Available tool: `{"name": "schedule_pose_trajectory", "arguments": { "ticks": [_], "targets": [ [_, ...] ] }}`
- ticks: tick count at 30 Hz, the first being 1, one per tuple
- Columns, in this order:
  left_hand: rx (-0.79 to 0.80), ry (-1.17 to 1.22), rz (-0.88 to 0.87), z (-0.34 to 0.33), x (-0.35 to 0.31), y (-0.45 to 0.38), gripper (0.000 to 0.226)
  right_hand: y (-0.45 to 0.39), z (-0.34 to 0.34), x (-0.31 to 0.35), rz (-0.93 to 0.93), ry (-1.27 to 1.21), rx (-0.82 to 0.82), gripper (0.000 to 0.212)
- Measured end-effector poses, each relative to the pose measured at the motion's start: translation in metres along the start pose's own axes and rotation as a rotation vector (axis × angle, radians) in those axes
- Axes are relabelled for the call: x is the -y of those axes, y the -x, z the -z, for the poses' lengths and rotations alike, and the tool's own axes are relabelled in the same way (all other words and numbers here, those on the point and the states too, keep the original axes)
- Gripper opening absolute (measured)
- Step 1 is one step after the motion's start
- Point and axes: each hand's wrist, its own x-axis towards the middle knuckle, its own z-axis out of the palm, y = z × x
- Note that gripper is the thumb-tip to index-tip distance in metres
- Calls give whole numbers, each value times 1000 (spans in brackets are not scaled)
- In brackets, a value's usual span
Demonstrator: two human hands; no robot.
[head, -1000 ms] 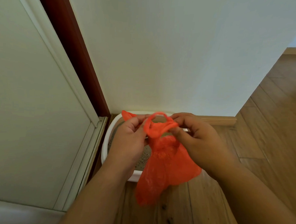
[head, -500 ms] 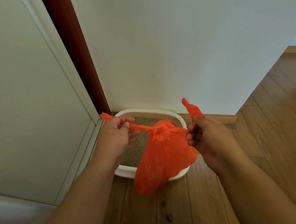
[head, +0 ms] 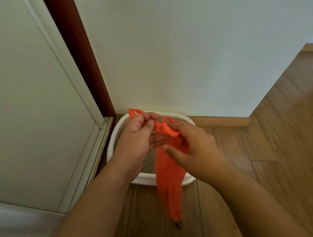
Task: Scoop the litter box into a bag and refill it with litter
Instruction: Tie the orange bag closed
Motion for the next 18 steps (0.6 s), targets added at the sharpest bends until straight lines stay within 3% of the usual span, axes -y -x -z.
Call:
{"name": "schedule_pose_trajectory", "arguments": {
  "ticks": [2,5,7,10,12,14,16,18],
  "targets": [
    [17,26,-8,-2,0,0,23,-2,0,-1,-9,56,-31,49],
    [45,23,-30,-4,3,0,26,-3,3,-1,-34,-53,-66,42],
    [58,-228,-89,1,6,-1,35,-4,5,-3,-75,-109,-141,37],
    [159,-816,-100,9,14,2,73,-5,11,-2,-111,-252,-240,39],
    [245,-942,-15,7,18,4,95,-5,16,3,-130,-348,-265,37],
    [323,-992,-36,2,26,4,108,-5,18,6,-166,-451,-259,28],
    [370,-986,-140,-3,32,2,96,-5,17,8,-211,-595,-234,15],
    [381,-854,-177,-6,34,4,51,-6,16,11,-262,-785,-211,15]
  ]
}}
